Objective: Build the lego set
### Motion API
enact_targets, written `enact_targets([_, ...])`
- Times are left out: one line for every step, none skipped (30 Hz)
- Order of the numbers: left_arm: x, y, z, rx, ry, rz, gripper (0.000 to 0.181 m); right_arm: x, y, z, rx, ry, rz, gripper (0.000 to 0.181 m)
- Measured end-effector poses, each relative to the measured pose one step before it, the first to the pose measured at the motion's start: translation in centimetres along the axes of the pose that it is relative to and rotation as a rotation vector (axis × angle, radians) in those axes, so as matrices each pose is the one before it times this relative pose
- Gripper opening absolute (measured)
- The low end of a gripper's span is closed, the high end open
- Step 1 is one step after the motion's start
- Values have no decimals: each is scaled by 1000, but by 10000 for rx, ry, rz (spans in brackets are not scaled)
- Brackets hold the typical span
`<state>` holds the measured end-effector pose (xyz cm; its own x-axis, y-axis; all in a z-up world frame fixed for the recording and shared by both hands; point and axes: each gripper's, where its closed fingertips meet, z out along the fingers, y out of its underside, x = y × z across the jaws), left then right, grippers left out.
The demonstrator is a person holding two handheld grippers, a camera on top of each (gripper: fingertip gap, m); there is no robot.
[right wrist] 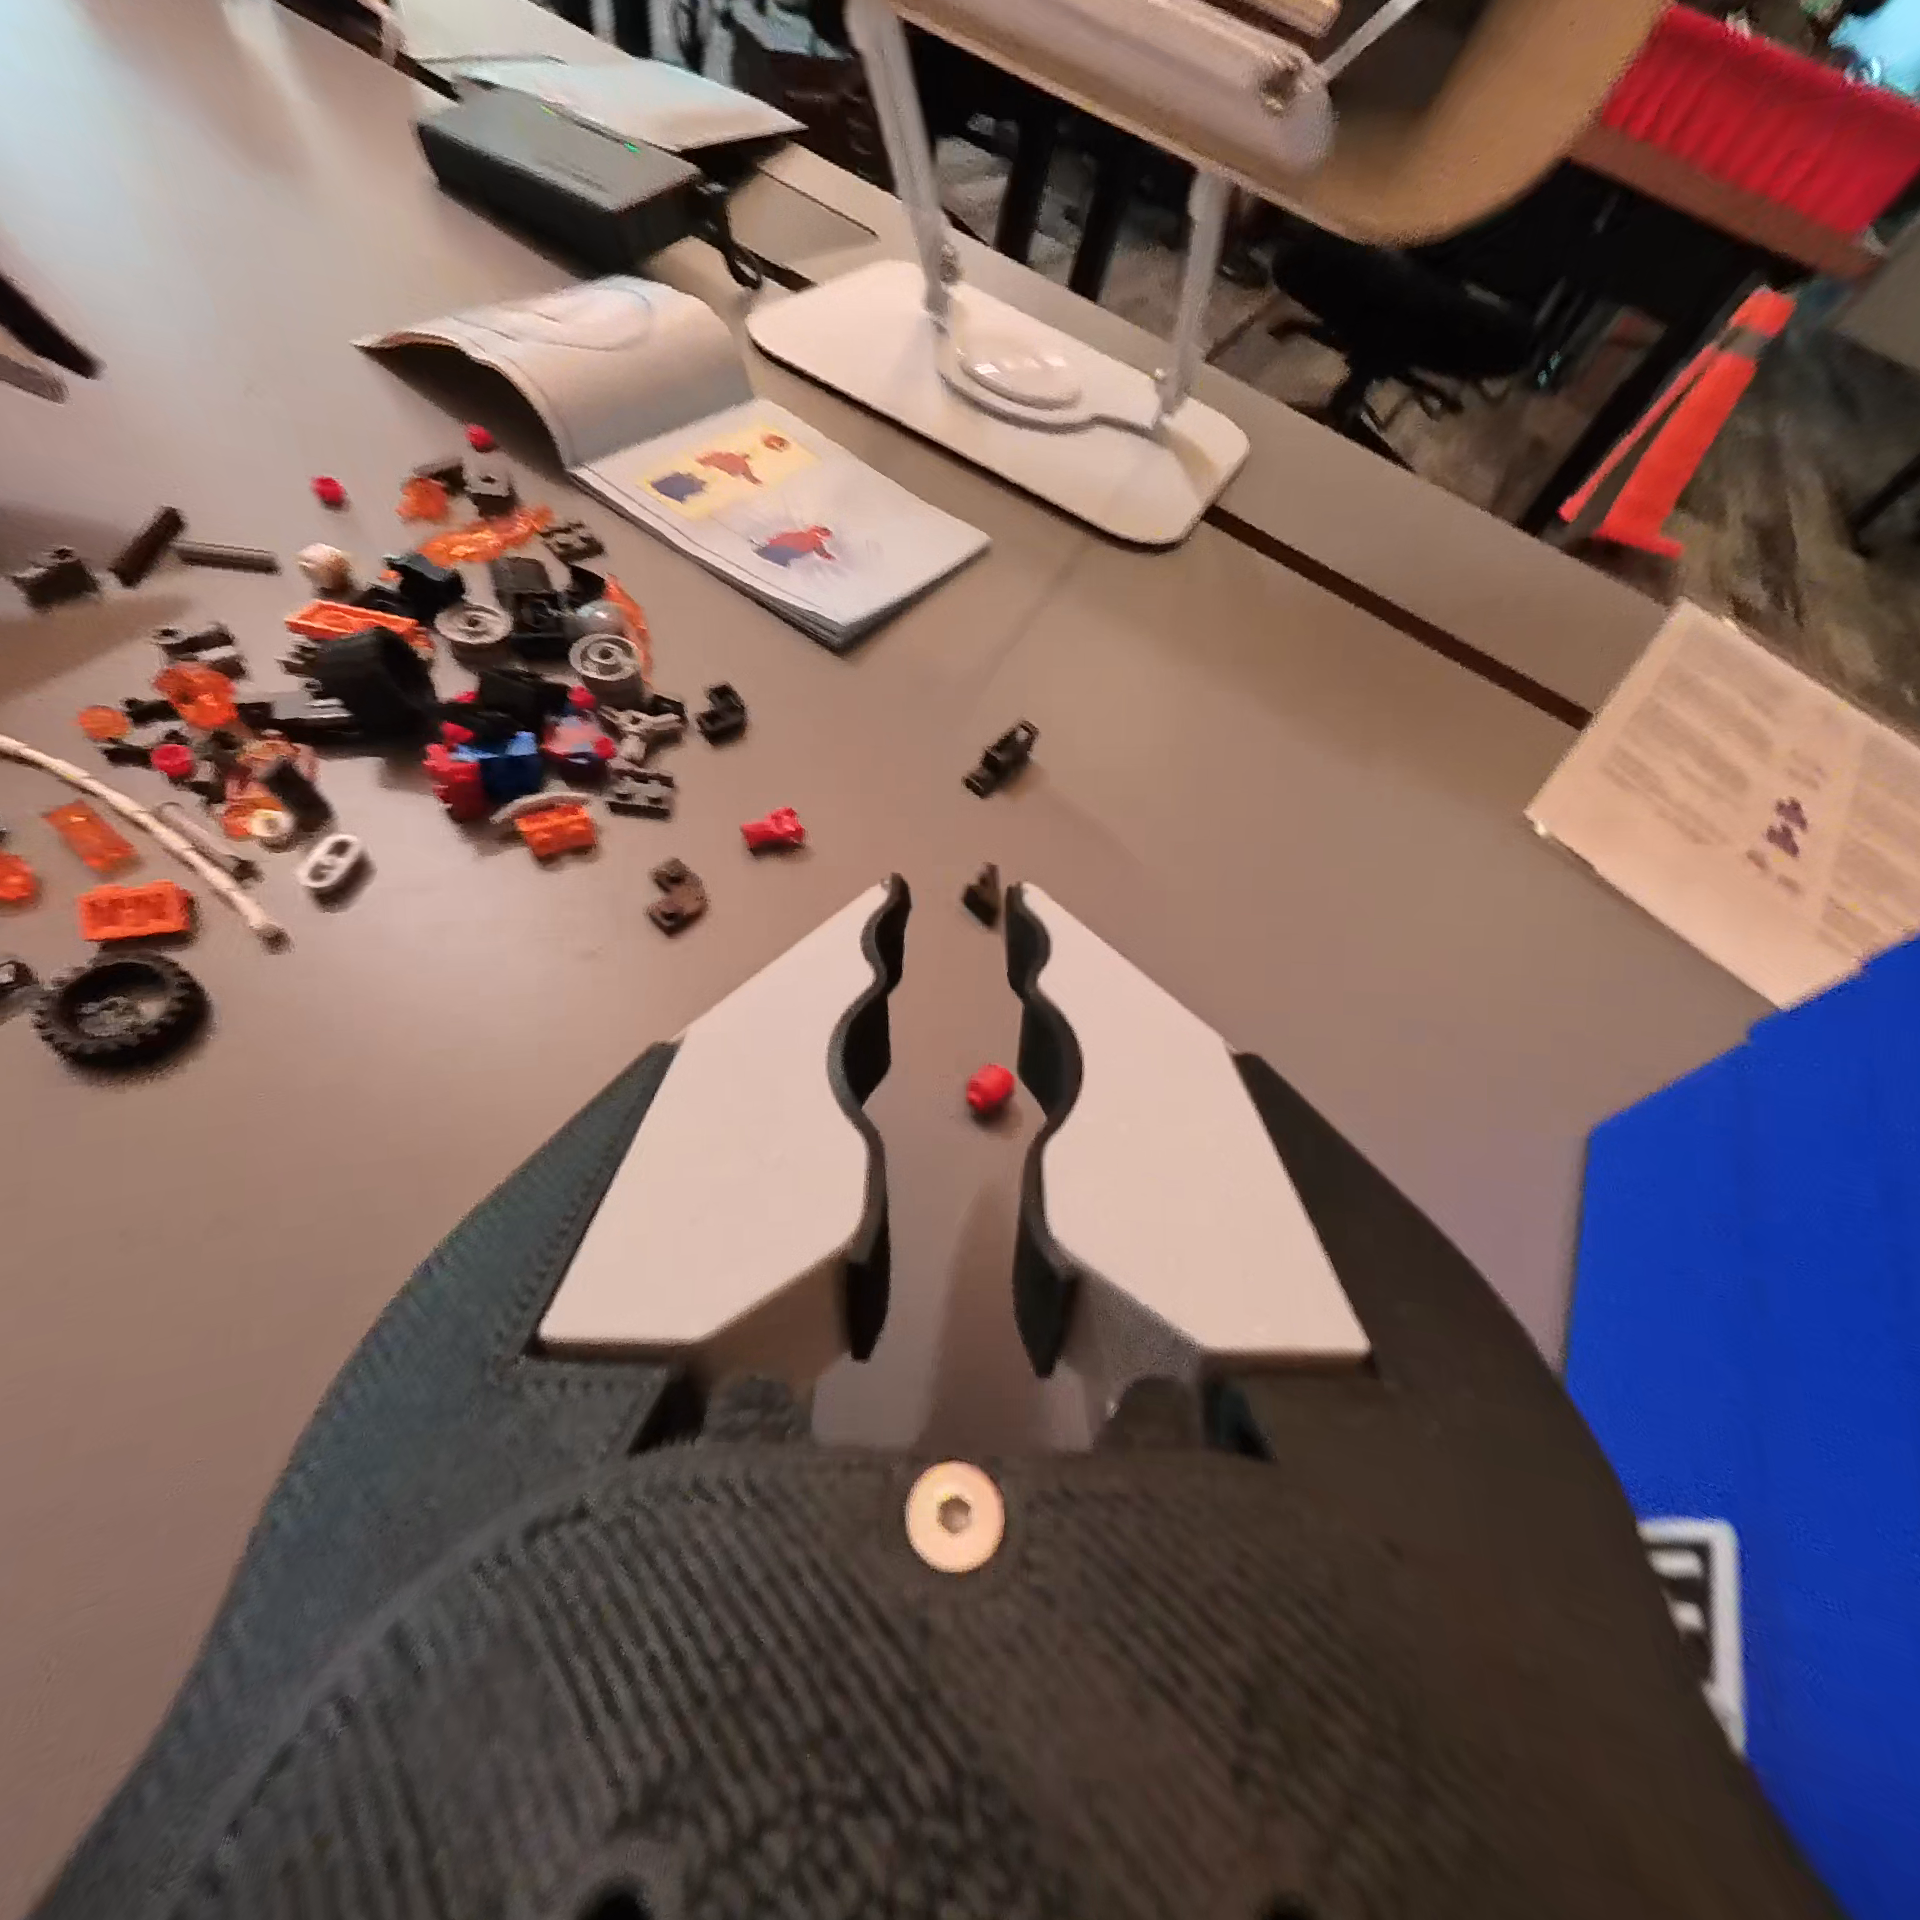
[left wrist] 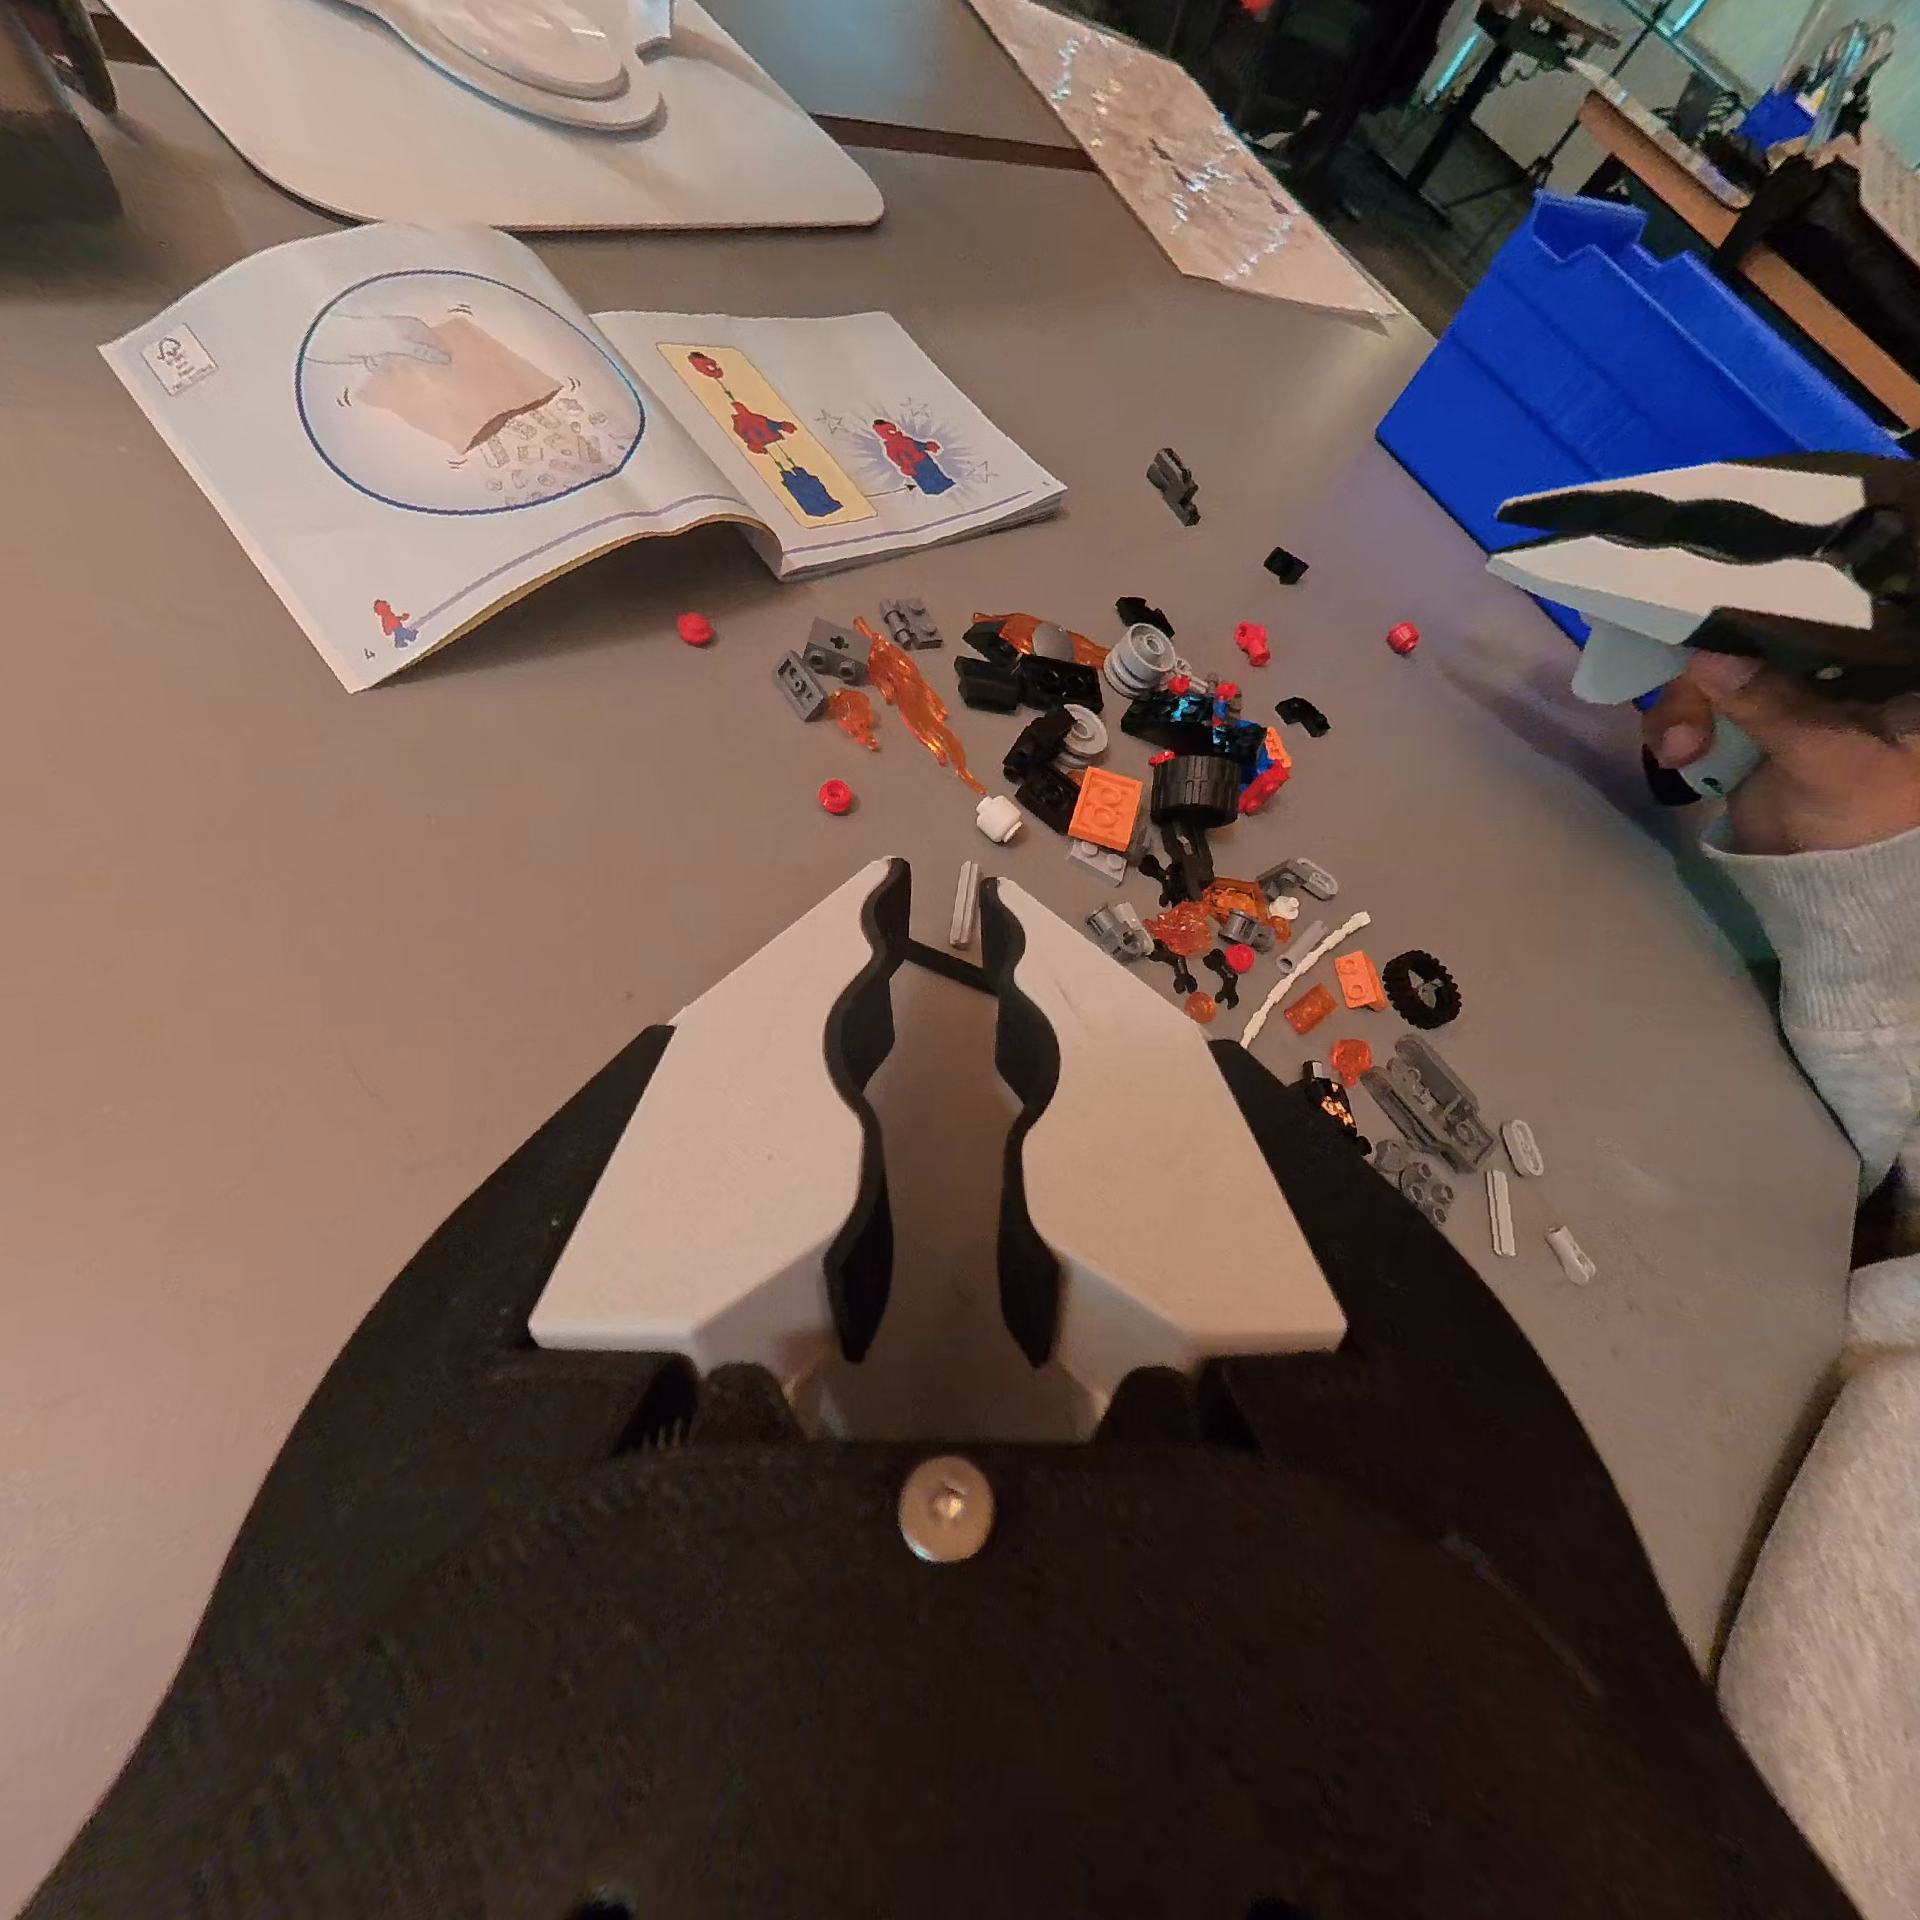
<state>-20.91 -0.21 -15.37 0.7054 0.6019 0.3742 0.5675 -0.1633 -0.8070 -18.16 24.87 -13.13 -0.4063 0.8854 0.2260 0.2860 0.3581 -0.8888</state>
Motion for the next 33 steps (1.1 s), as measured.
enact_targets([33,16,5,-9,-21,58,12,-696,-359,132,125,-148,-224,15])
enact_targets([43,-2,7,-2,-30,73,12,-753,-355,165,117,-140,-258,14])
enact_targets([41,17,4,-7,-33,76,12,-843,-337,217,105,-161,-247,12])
enact_targets([41,17,11,-13,-33,73,12,-925,-320,269,83,-213,-211,12])
enact_targets([45,13,21,-16,-31,71,12,-948,-268,345,41,-246,-178,11])
enact_targets([36,26,9,-17,-28,66,12,-888,-166,392,-6,-240,-159,11])
enact_targets([35,13,24,-18,-26,60,12,-802,-38,458,-56,-235,-138,11])
enact_targets([30,25,11,-15,-25,58,12,-664,78,490,-99,-218,-96,11])
enact_targets([34,10,9,-10,-24,58,12,-492,112,479,-101,-187,-33,11])
enact_targets([39,13,6,-8,-25,61,13,-307,96,370,-142,-154,-36,9])
enact_targets([37,8,16,-11,-25,62,13,-124,-146,304,10,-111,12,8])
enact_targets([38,19,27,-19,-22,60,13,-34,-361,221,145,-124,116,8])
enact_targets([49,30,21,-27,-15,58,13,-41,-487,212,216,-178,221,9])
enact_targets([49,32,28,-23,-12,62,13,-58,-467,270,193,-219,276,9])
enact_targets([46,20,27,-24,-13,56,13,-77,-279,365,64,-245,271,9])
enact_targets([25,31,32,-28,-9,37,13,-75,-56,476,-93,-242,241,9])
enact_targets([17,37,31,-24,0,12,13,-104,134,508,-214,-235,191,9])
enact_targets([-3,8,9,-7,7,-8,13,-77,290,471,-297,-179,139,12])
enact_targets([-6,-14,-8,8,11,-18,13,-48,374,420,-326,-109,77,16])
enact_targets([2,-16,-17,18,10,-17,13,-24,314,349,-278,-50,15,17])
enact_targets([-7,-16,-9,13,8,-12,13,-18,188,254,-182,-10,-30,18])
enact_targets([-1,7,8,-2,5,-3,13,59,68,166,-91,61,-37,17])
enact_targets([15,13,11,-11,-1,13,13,67,23,123,-53,63,-31,16])
enact_targets([30,12,18,-14,-7,31,13,43,51,122,-65,30,-5,16])
enact_targets([25,18,19,-17,-15,42,13,66,129,141,-119,18,31,16])
enact_targets([26,28,29,-19,-16,43,13,54,195,162,-155,4,54,16])
enact_targets([23,31,23,-24,-13,34,13,57,188,162,-150,-7,57,17])
enact_targets([11,21,25,-23,-10,27,13,32,154,136,-126,-9,44,17])
enact_targets([23,22,16,-18,-5,21,13,-4,126,103,-103,-22,14,16])
enact_targets([12,8,19,-10,-6,16,13,-34,87,86,-79,-16,-16,15])
enact_targets([4,6,7,-5,-5,13,13,-12,68,61,-55,19,-36,13])
enact_targets([1,11,16,-6,-4,5,13,-13,53,44,-42,34,-53,10])
enact_targets([0,0,0,0,-1,-3,13,-47,38,36,-34,16,-68,8])
